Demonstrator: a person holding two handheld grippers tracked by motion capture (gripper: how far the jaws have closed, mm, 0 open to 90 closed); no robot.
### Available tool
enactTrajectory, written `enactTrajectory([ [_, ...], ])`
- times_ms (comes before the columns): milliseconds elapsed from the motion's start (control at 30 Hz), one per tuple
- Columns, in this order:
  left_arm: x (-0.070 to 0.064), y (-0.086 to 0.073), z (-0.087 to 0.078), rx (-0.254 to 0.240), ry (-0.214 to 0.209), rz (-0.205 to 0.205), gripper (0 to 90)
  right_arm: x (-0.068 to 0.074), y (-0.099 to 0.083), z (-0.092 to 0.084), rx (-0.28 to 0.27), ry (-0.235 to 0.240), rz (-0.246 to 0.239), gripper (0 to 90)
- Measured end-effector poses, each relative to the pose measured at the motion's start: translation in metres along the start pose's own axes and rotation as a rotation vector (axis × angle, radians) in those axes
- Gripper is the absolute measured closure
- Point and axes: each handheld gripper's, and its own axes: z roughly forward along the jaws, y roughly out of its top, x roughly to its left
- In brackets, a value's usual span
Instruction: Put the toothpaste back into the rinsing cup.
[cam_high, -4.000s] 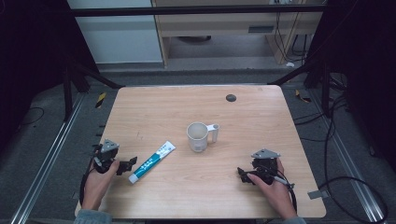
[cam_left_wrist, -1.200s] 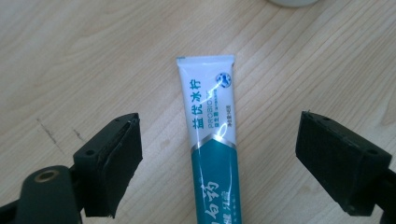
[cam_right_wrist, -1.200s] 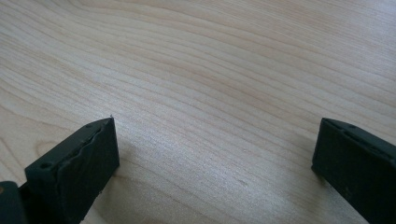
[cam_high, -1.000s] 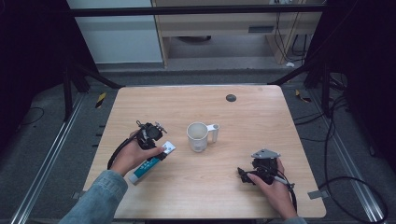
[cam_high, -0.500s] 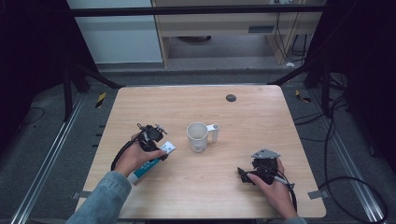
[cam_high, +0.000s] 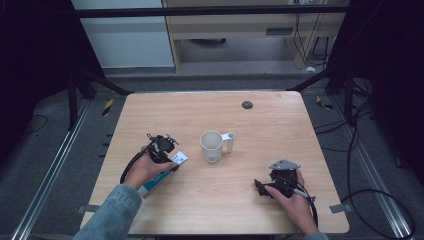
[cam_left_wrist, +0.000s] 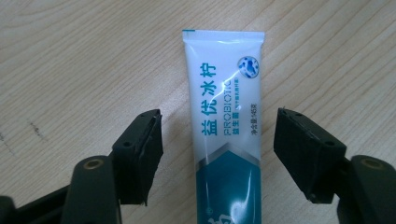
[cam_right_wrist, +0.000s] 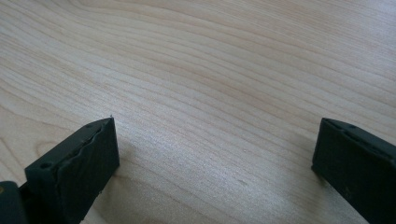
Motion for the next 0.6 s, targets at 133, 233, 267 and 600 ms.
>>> enactTrajectory([
  [133,-0.0005,0.0008,0.0024,0.012,-0.001,0.014,38.7,0.0000,0.0000,0.0000,0.000,0.000,0.000,0.6],
  [233,-0.0004,0.0019,0.0037,0.022,-0.008,0.019,42.0,0.0000,0.0000,0.0000,0.000,0.000,0.000,0.6],
  [267,-0.0005,0.0024,0.0038,0.025,-0.009,0.018,42.3,0.0000,0.0000,0.0000,0.000,0.000,0.000,0.6],
  [600,-0.0016,0.0066,0.0039,0.035,-0.017,0.027,46.6,0.0000,-0.0001,0.0001,0.000,0.000,-0.001,0.6],
])
